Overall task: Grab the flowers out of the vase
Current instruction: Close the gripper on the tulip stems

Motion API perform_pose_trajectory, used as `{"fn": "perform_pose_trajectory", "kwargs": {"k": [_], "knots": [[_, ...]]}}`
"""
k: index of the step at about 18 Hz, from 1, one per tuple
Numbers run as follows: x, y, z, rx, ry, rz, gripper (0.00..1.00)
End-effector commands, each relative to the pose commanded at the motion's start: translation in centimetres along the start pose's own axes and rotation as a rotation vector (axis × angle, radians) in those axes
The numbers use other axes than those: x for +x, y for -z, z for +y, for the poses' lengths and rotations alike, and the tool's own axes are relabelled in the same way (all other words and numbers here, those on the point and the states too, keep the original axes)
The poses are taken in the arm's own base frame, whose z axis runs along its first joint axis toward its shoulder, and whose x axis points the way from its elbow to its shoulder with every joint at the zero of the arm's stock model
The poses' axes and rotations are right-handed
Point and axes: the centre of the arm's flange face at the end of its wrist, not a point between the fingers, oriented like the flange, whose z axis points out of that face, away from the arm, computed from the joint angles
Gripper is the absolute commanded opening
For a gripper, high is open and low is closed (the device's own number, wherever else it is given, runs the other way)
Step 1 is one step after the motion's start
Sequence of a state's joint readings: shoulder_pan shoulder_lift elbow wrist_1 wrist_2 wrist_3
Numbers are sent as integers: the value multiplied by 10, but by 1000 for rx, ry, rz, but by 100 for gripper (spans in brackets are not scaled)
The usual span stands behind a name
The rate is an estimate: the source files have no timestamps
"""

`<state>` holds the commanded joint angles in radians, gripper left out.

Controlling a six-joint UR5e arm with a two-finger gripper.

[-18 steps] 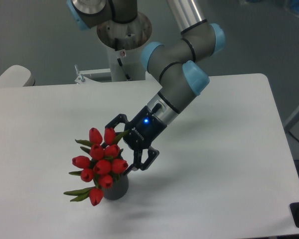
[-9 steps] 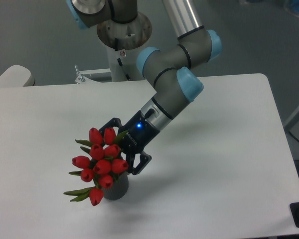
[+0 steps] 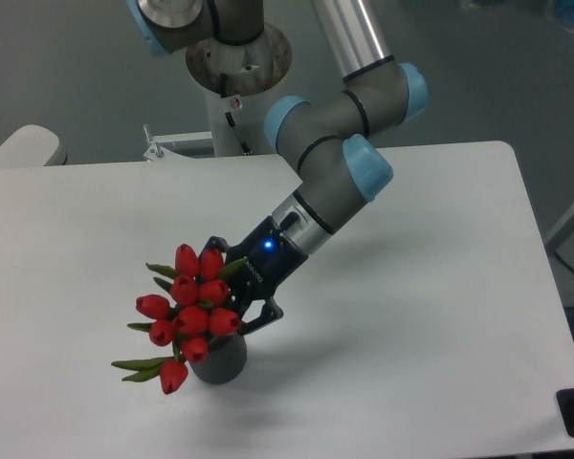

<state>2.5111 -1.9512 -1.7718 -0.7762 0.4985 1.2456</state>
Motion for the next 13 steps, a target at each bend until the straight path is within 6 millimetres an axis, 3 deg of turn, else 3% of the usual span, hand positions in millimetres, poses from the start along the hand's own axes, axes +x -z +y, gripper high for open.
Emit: {"fn": "perform_pose_trajectory", "kwargs": {"k": [9, 13], "knots": [[1, 11, -16, 26, 16, -12, 46], [9, 27, -40, 48, 48, -30, 46]]}}
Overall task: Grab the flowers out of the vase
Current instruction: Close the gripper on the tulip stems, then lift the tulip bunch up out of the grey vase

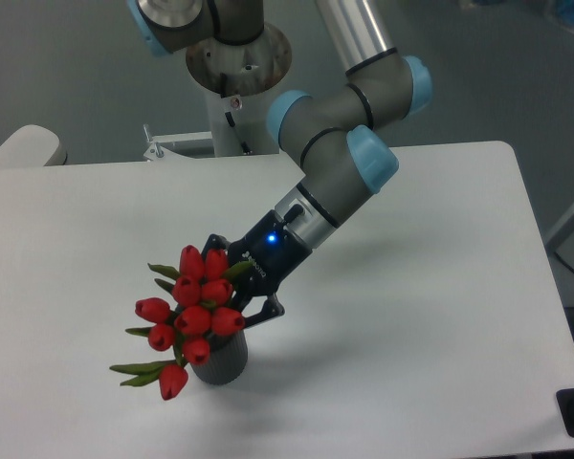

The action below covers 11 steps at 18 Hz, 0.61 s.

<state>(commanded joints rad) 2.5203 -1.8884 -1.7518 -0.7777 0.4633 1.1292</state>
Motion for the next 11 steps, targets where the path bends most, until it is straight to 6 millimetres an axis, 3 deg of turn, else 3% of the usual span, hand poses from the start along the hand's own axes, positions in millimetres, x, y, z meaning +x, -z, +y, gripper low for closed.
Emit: {"fn": "perform_pose_trajectory", "kwargs": {"k": [11], "knots": [[-4, 37, -86, 45, 79, -69, 46]]}}
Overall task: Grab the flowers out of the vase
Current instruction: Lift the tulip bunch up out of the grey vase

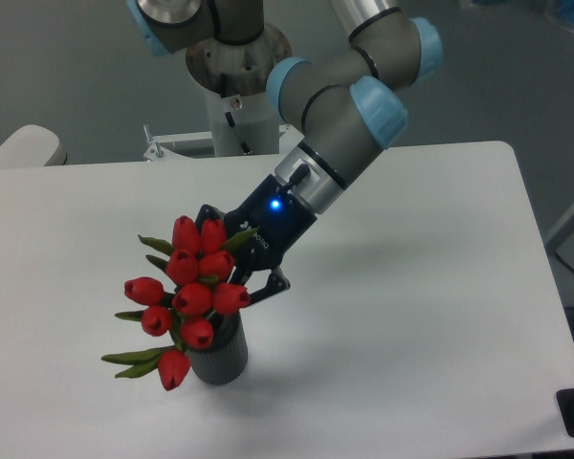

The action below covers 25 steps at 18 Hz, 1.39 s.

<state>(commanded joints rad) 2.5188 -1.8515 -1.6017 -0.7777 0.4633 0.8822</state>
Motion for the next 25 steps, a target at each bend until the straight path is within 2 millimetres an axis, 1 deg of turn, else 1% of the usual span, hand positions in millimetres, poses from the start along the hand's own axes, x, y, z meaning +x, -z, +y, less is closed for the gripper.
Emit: {"fn": "perform_pose_trajectory", "kwargs": {"k": [4, 6, 8, 9, 13, 15, 16, 17, 18, 21, 24, 25], "knots": [[-3, 13, -29, 20, 9, -26, 46], [-5, 19, -40, 28, 34, -36, 46], [-8, 25, -46, 33, 31, -46, 46], [-11, 30, -46, 36, 35, -54, 46], [-15, 35, -45, 42, 58, -61, 45], [-20, 43, -47, 54, 65, -66, 45], [-24, 45, -46, 57, 77, -69, 45], [-29, 53, -47, 64, 79, -80, 45], [-33, 57, -46, 68, 75, -86, 45], [-48, 65, -34, 65, 56, -105, 45], [-75, 78, -10, 61, 52, -133, 45], [-85, 88, -3, 61, 47, -150, 45]]}}
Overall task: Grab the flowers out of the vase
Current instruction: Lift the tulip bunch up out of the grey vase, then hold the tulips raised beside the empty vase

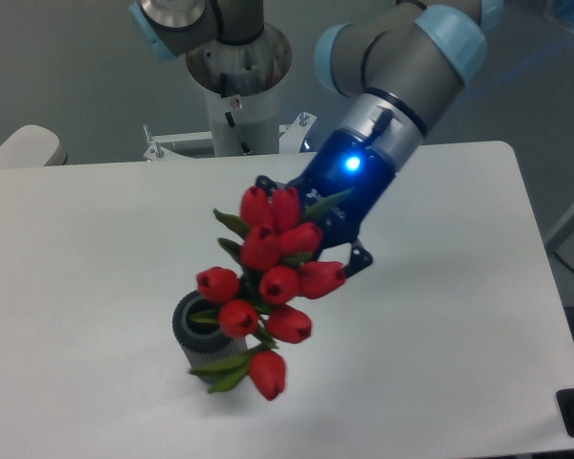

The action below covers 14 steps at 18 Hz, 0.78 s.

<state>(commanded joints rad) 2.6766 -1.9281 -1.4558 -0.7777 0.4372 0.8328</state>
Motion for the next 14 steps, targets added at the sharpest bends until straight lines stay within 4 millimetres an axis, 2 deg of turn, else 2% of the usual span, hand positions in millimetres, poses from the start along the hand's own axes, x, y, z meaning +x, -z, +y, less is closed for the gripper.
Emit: {"fn": "perform_pose_trajectory", "kwargs": {"k": [3, 5, 14], "knots": [[-22, 22, 11, 3, -10, -42, 45], [-32, 30, 18, 0, -27, -58, 45], [-37, 27, 26, -9, -40, -57, 45]]}}
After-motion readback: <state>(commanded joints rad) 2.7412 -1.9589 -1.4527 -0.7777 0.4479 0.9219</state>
